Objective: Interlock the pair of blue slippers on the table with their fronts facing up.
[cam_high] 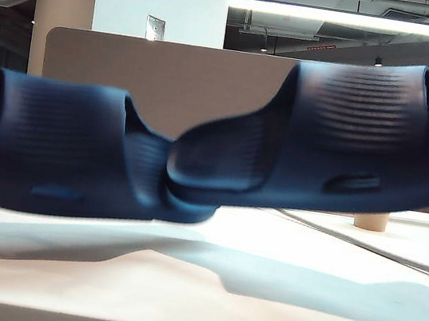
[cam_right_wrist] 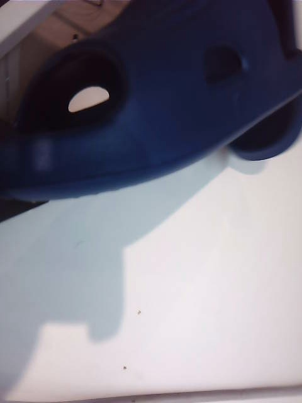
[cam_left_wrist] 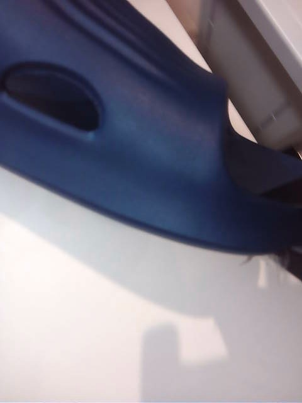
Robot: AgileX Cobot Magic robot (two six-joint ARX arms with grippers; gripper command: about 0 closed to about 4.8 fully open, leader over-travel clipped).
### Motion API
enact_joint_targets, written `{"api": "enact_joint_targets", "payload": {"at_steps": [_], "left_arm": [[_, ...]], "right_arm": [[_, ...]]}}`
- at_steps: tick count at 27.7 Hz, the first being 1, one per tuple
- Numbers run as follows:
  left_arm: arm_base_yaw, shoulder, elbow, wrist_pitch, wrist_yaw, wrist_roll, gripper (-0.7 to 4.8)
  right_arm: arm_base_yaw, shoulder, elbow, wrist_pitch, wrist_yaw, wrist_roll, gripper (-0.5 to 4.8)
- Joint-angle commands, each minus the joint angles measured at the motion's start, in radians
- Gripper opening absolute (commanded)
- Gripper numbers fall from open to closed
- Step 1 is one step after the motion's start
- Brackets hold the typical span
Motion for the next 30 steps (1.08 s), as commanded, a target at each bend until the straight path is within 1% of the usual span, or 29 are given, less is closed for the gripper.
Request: {"api": "enact_joint_targets", "payload": {"at_steps": [1, 4, 8, 14, 18, 22, 24, 27, 30], "left_arm": [[0.048, -0.003, 0.005, 0.010, 0.108, 0.009, -0.05], [0.063, 0.002, 0.005, 0.010, 0.172, 0.026, -0.05], [0.063, 0.025, 0.005, 0.008, 0.197, 0.048, -0.05], [0.063, 0.089, 0.005, -0.001, 0.207, 0.058, -0.05], [0.063, 0.124, 0.005, -0.001, 0.213, 0.077, -0.05], [0.063, 0.145, 0.006, 0.001, 0.203, 0.098, -0.05], [0.062, 0.163, 0.006, 0.000, 0.167, 0.109, -0.05], [0.062, 0.178, 0.006, -0.001, 0.117, 0.108, -0.05], [0.062, 0.185, 0.009, 0.000, 0.097, 0.109, -0.05]], "right_arm": [[0.002, -0.003, 0.008, 0.007, -0.014, -0.032, -0.01], [0.002, -0.003, 0.008, 0.009, -0.015, -0.045, -0.01], [0.002, 0.001, 0.008, 0.011, -0.039, -0.079, -0.01], [0.002, 0.056, 0.008, 0.012, -0.044, -0.120, -0.01], [0.002, 0.115, 0.008, 0.028, -0.062, -0.124, -0.01], [0.002, 0.172, 0.021, 0.050, -0.063, -0.131, -0.01], [0.002, 0.225, 0.060, 0.055, -0.046, -0.173, -0.01], [0.002, 0.279, 0.108, 0.057, -0.029, -0.173, -0.01], [0.002, 0.332, 0.154, 0.072, -0.015, -0.182, -0.01]]}}
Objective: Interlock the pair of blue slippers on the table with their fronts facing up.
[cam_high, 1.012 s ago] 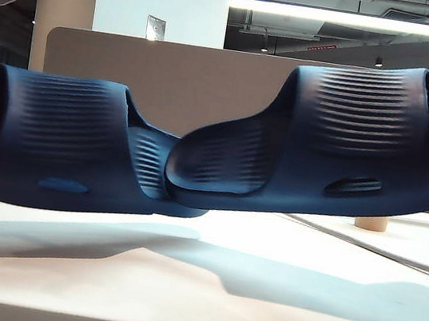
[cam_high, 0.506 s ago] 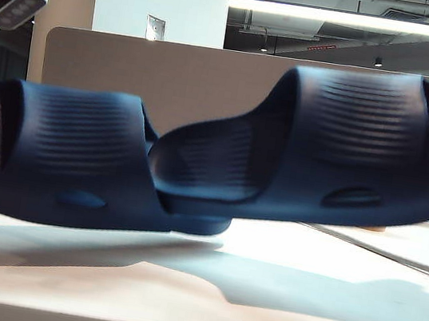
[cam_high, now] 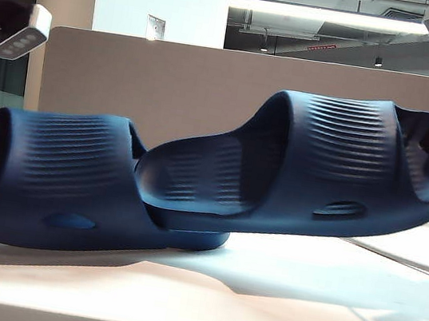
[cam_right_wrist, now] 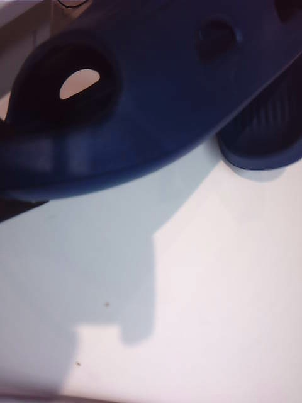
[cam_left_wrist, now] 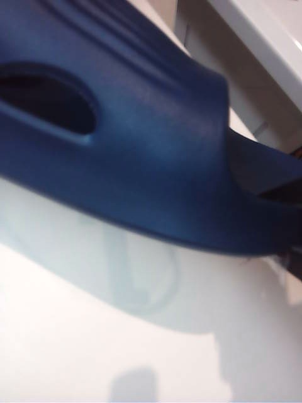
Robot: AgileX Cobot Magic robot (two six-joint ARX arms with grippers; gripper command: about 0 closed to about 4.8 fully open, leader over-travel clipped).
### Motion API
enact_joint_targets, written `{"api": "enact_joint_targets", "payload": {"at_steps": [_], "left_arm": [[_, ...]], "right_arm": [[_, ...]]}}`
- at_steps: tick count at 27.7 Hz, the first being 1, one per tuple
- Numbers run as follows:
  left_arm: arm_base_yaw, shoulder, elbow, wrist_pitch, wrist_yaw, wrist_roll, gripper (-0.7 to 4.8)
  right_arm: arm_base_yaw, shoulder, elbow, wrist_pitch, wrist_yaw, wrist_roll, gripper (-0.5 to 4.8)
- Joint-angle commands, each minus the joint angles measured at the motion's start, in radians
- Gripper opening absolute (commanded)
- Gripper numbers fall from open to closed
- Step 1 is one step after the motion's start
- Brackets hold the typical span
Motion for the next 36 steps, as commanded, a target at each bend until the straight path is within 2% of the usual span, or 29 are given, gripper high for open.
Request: {"api": "enact_joint_targets", "payload": {"at_steps": [1, 10, 23, 30, 36], "left_arm": [[-0.002, 0.006, 0.008, 0.002, -0.019, 0.015, -0.05], [-0.002, 0.008, 0.008, 0.067, -0.018, 0.043, -0.05], [-0.002, 0.066, 0.008, 0.102, 0.010, 0.096, -0.05], [-0.029, 0.111, 0.008, 0.137, 0.011, 0.131, -0.05], [-0.049, 0.130, 0.013, 0.178, 0.010, 0.139, -0.05]], "right_arm": [[0.002, 0.074, 0.070, 0.046, 0.033, -0.024, -0.01], [0.016, 0.280, 0.212, 0.054, 0.037, -0.047, -0.01], [0.063, 0.416, 0.304, 0.089, 0.026, -0.131, -0.01], [0.071, 0.454, 0.305, 0.143, 0.095, -0.172, -0.01], [0.077, 0.463, 0.305, 0.253, 0.170, -0.185, -0.01]]}}
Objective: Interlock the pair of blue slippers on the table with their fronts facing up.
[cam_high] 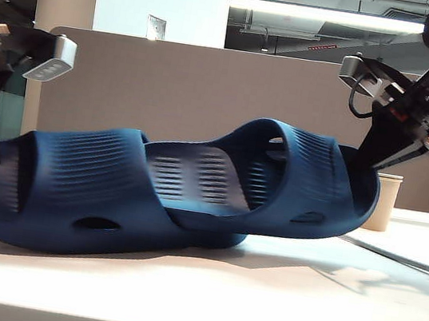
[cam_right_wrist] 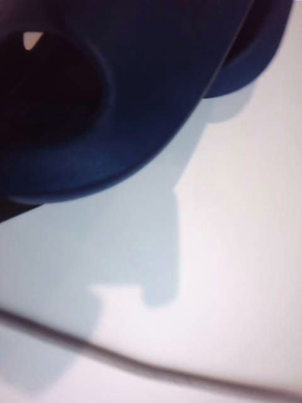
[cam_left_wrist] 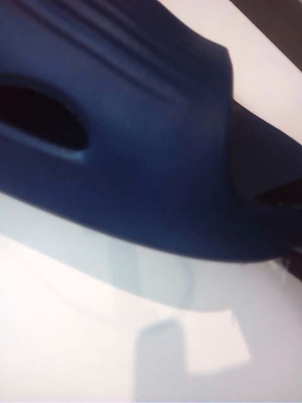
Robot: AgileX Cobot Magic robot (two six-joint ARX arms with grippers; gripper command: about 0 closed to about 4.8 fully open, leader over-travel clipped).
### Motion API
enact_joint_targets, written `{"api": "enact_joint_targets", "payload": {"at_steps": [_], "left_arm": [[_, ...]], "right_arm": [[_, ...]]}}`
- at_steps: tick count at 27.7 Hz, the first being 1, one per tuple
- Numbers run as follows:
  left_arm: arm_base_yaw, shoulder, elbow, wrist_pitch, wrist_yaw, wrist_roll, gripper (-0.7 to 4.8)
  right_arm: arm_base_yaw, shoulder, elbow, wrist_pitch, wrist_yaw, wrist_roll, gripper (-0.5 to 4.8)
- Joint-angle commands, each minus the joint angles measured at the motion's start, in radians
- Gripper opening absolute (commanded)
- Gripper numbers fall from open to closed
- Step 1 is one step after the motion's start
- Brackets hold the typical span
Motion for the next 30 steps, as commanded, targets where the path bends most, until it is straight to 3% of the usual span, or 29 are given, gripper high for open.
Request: {"api": "enact_joint_targets", "payload": {"at_steps": [1, 30], "left_arm": [[-0.010, 0.008, -0.001, 0.025, 0.032, 0.021, -0.05], [-0.026, 0.009, 0.002, 0.202, 0.079, 0.035, -0.05]], "right_arm": [[0.008, 0.000, 0.004, 0.093, 0.063, -0.007, -0.01], [0.116, 0.124, 0.031, 0.133, 0.044, 0.024, -0.01]]}}
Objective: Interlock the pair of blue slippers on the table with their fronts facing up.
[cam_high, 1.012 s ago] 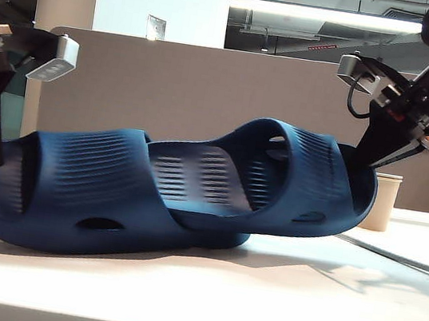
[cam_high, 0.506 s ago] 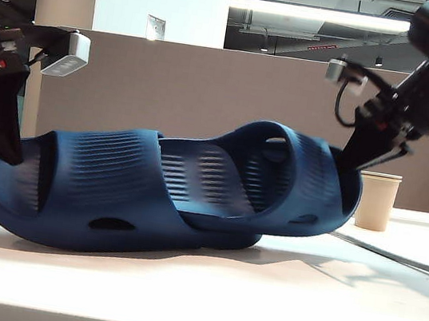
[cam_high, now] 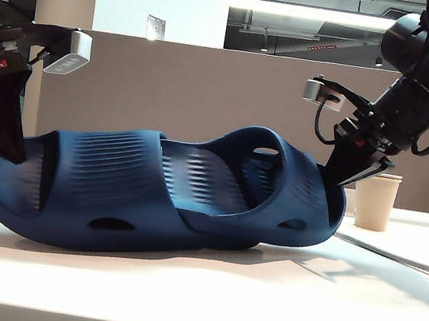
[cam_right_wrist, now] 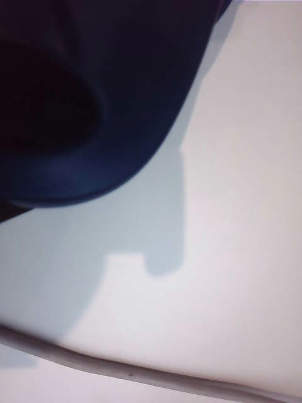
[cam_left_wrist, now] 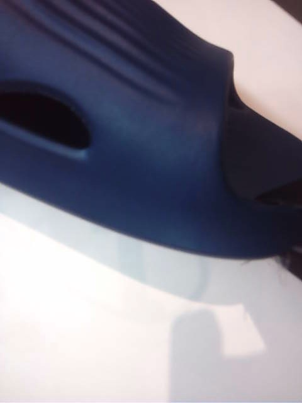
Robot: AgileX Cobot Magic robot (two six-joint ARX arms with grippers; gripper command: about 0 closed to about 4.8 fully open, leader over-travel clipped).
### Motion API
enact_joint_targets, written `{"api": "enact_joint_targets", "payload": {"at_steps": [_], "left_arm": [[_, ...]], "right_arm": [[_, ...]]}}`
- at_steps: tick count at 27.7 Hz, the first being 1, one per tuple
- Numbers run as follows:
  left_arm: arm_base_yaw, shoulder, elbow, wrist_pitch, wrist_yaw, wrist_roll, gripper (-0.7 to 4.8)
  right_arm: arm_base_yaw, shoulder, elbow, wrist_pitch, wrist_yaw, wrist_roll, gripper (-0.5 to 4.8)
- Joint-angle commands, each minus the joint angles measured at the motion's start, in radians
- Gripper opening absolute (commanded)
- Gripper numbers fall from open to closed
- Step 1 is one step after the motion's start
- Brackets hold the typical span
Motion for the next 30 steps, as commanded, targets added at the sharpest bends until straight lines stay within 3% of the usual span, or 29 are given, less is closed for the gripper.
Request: {"api": "enact_joint_targets", "payload": {"at_steps": [1, 10, 30], "left_arm": [[-0.008, 0.000, 0.003, 0.088, 0.047, 0.006, -0.05], [-0.026, 0.000, 0.003, 0.134, 0.048, -0.010, -0.05], [-0.040, 0.000, 0.003, 0.204, 0.116, -0.081, -0.05]], "right_arm": [[0.022, 0.007, -0.001, -0.004, -0.042, 0.021, -0.01], [0.039, 0.009, -0.001, -0.007, -0.072, 0.047, -0.01], [0.183, 0.011, -0.001, 0.011, -0.043, 0.064, -0.01]]}}
